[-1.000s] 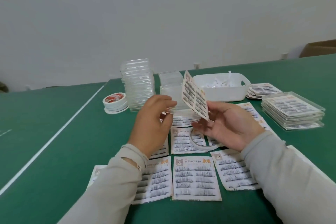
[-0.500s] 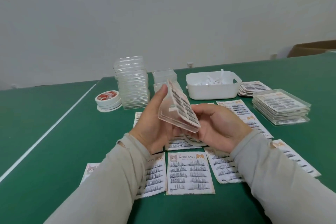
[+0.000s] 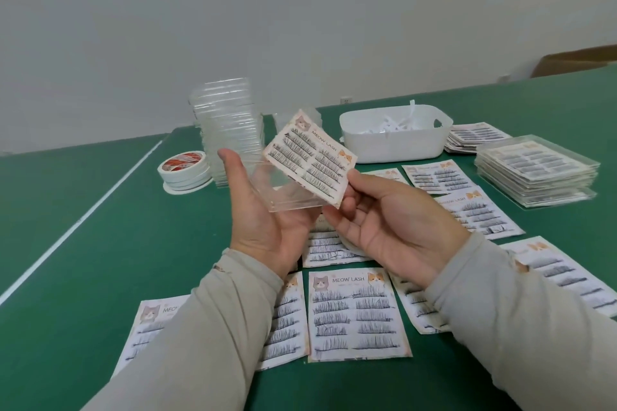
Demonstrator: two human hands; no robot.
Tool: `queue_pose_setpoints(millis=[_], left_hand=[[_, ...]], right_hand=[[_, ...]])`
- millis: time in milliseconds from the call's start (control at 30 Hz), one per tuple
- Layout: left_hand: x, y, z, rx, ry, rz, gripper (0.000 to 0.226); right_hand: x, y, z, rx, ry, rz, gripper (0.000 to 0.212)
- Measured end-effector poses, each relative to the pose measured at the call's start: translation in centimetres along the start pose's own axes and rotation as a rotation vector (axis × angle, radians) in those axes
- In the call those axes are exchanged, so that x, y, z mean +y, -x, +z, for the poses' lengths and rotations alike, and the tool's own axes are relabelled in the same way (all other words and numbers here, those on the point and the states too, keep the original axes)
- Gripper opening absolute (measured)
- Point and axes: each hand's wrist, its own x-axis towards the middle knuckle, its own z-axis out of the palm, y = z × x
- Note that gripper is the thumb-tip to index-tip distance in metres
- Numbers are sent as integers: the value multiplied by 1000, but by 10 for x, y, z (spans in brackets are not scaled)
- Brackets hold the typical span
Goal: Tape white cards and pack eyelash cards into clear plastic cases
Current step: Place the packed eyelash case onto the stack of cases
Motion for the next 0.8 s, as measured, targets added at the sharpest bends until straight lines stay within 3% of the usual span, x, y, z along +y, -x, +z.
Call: queue_pose_setpoints(millis=[167, 800], left_hand=[[-1, 2, 1, -3, -41, 17, 90], [0, 4, 6, 10, -13, 40, 90]], right_hand=[[-1, 3, 2, 0, -23, 12, 26], [-6, 4, 0, 3, -16, 21, 17]])
